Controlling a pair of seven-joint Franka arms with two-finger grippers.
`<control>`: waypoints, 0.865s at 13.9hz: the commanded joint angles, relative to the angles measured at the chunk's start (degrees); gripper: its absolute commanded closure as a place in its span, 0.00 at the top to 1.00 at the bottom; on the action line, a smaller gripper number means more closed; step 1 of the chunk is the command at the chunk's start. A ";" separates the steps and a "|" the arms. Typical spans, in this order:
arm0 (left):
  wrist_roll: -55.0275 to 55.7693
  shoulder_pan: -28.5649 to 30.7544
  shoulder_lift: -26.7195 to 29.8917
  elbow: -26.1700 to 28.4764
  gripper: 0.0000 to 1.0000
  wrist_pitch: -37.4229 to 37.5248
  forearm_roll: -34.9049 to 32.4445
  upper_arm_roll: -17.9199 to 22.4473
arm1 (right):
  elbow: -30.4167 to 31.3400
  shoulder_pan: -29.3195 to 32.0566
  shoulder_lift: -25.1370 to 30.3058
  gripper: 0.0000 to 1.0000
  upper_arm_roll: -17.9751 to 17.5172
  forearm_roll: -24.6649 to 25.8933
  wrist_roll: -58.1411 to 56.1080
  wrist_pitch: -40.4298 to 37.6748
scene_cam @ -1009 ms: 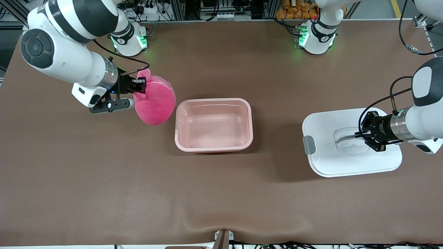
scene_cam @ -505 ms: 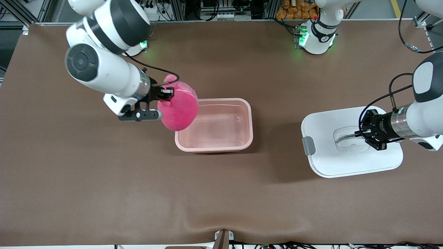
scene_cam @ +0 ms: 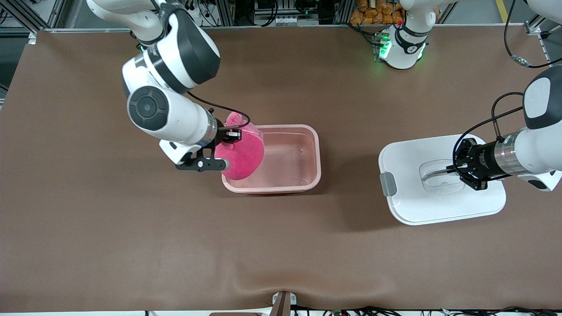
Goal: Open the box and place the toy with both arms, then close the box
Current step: 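Carry the pink toy with the right gripper over the open box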
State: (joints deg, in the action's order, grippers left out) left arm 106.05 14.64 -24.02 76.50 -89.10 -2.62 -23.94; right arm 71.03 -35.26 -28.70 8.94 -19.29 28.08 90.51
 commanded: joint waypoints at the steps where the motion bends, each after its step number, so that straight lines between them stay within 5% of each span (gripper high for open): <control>1: 1.18 0.21 1.35 0.14 0.00 0.68 1.83 -0.05 | -2.48 -1.21 -2.76 0.00 0.81 -1.27 1.27 0.01; 12: 1.27 -0.14 1.17 0.14 0.00 0.68 1.83 -0.05 | -1.95 -4.29 -9.88 0.00 0.99 0.66 2.06 4.14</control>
State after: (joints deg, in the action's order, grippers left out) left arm 106.22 14.37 -24.01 76.49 -89.09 -2.06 -23.96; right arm 70.87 -38.60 -36.91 9.06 -19.12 28.89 94.38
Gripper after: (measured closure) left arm 0.943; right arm 0.877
